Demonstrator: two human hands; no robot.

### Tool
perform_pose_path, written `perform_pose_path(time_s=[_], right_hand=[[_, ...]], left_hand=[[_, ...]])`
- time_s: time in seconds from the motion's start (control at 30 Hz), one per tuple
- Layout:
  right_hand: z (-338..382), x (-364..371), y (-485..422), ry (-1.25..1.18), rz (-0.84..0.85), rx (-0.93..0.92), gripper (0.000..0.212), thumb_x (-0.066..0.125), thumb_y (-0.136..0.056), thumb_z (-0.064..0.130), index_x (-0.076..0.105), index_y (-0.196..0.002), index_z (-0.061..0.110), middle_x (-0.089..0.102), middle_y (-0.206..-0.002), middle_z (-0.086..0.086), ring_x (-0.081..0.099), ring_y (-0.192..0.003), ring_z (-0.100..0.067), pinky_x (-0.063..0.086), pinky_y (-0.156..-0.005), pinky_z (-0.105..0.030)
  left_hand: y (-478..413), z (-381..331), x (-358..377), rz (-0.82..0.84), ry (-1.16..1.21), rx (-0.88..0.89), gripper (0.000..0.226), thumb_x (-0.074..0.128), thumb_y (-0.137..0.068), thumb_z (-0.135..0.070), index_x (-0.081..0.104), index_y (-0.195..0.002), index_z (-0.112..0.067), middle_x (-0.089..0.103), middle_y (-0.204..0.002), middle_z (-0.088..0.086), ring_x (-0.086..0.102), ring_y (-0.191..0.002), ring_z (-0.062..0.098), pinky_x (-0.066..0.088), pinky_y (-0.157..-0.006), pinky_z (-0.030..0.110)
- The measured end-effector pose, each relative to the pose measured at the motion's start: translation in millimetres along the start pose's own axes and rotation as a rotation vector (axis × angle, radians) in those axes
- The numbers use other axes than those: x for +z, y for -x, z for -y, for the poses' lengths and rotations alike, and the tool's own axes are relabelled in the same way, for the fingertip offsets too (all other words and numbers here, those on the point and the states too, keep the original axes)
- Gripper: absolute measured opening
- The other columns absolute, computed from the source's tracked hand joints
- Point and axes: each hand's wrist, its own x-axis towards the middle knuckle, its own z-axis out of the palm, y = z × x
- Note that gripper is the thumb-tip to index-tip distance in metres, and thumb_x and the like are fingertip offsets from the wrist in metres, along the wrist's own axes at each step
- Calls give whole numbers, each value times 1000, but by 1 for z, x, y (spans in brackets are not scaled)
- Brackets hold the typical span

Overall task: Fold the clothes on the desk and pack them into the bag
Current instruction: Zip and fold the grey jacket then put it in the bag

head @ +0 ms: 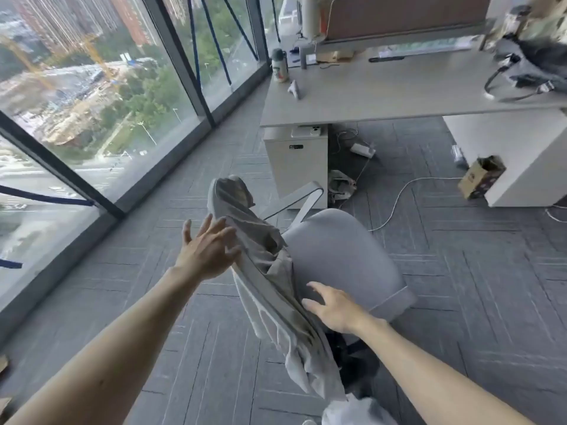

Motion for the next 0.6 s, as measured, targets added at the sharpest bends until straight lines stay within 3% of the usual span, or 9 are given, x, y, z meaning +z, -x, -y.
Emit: perform_pose_path(time_s=[0.17,0.33,0.47,0.6], right_hand=[[-16,10,-42,-43,117,87,69,45,-98,56,27,-155,22,34,-158,0,33,-144,-19,29,-114,-32],[-26,25,-66,-142,220,137,75,50,-95,56,23,-155,21,36,-156,0,37,-142,-19,31,-108,-27],[-25,39,-74,-224,224,145,55,55,-93,52,46,-140,24,55,-135,6,52,-128,-15,40,-104,-28],[-30,43,-78,-297,153,160,59,61,-82,61,57,-128,25,63,-122,13,60,-112,-7,46,-99,-28]], left_hand=[[-32,-2,0,94,-114,-15,47,41,-101,-48,49,-143,-28,25,-162,-1,-3,-155,25,-21,-112,62],[-68,9,-8,193,-240,-13,47,43,-99,-48,51,-139,-25,38,-154,-2,3,-154,21,-15,-113,67],[-104,12,-9,281,-310,17,44,42,-96,-42,53,-135,-24,44,-147,-3,11,-151,21,-11,-113,68],[-145,23,-1,338,-373,56,44,42,-92,-43,55,-131,-28,51,-139,-3,30,-141,22,-7,-114,69]])
